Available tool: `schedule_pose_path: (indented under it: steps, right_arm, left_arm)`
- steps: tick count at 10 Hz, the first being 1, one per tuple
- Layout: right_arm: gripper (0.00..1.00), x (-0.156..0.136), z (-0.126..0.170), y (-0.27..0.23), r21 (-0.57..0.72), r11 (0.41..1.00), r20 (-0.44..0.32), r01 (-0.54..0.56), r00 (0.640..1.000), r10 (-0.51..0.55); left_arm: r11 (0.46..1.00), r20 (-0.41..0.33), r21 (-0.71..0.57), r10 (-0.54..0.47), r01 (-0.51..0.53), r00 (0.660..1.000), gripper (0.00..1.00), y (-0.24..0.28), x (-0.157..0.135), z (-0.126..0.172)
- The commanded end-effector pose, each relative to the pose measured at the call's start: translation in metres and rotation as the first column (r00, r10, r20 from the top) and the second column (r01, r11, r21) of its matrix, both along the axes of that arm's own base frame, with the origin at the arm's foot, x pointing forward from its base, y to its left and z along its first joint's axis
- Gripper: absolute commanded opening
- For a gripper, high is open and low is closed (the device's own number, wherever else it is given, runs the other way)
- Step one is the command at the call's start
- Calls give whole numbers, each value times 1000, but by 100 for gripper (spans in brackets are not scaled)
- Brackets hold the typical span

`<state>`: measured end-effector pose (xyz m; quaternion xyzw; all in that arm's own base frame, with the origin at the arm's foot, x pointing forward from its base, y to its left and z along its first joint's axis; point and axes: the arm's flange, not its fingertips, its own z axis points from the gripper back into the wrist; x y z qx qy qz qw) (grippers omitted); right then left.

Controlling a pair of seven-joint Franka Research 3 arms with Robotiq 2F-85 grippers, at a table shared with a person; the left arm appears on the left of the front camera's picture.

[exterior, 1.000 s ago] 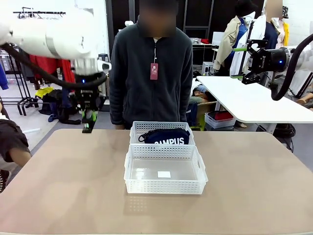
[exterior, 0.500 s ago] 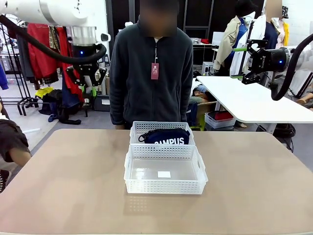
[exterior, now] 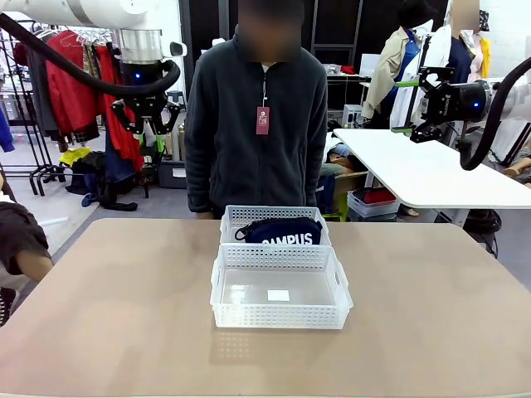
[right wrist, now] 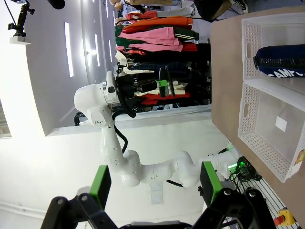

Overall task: Distribute items into two baskets.
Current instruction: Pick up the Stapler that the person points to.

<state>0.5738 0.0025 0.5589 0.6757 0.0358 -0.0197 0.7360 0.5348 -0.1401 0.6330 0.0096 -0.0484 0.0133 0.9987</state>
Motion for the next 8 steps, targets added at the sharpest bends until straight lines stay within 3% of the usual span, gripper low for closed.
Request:
schedule_pose_path:
  steps: [1, 8]
  right_arm:
    - [100, 0, 4, 1, 18, 1000, -6, 4, 1000, -4]
    - [100, 0, 4, 1, 18, 1000, -6, 4, 1000, -4]
  left_arm:
    - [1000, 3, 0, 0, 0, 1000, 0, 0, -1, 0]
    - [1000, 3, 0, 0, 0, 1000, 0, 0, -1, 0]
